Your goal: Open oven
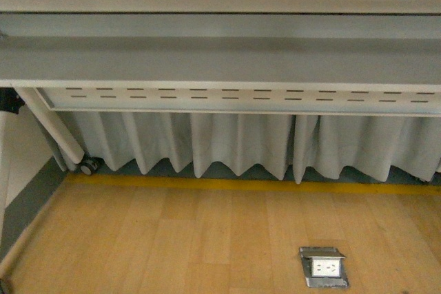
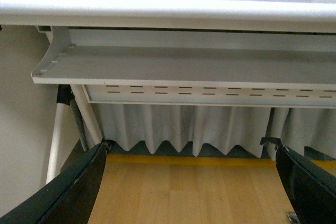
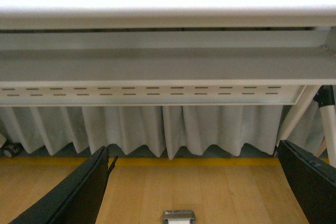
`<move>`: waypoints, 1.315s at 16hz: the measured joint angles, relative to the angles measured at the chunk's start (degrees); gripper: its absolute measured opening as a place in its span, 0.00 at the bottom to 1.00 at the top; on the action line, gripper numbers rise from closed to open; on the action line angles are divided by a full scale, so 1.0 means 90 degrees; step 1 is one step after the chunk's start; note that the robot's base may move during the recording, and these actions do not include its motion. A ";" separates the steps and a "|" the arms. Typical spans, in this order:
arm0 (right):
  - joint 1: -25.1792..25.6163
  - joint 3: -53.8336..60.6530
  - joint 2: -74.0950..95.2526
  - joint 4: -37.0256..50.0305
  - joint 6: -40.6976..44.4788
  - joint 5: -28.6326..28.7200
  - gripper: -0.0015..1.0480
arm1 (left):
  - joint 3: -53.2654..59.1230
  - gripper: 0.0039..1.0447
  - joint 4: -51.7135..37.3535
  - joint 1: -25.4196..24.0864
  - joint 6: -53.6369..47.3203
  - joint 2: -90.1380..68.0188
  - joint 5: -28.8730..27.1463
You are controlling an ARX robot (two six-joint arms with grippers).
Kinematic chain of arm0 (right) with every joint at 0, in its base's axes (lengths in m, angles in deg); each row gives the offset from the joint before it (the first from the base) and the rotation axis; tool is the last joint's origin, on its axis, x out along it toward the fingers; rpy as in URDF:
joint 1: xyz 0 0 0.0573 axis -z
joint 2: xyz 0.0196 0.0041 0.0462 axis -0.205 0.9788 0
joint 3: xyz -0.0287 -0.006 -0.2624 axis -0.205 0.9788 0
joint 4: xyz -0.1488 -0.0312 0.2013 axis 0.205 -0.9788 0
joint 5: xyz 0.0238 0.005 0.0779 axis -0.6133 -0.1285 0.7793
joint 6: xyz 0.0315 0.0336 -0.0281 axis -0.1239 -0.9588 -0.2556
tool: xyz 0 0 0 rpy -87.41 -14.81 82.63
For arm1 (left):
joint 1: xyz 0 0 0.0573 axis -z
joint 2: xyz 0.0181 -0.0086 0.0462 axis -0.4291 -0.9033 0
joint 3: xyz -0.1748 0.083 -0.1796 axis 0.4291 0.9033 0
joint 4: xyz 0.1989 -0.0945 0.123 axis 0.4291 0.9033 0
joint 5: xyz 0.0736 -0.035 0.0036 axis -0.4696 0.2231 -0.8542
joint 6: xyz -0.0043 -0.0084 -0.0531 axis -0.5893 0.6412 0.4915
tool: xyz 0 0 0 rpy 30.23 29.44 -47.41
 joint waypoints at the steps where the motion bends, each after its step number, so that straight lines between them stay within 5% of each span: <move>1: 0.0000 0.0000 0.0000 0.0000 0.0002 -0.0007 0.94 | 0.0000 0.94 0.0005 0.0000 0.0000 0.0000 0.0000; 21: 0.0000 0.0000 0.0000 -0.0015 0.0000 -0.0005 0.94 | 0.0000 0.94 0.0007 0.0000 -0.0002 0.0000 0.0002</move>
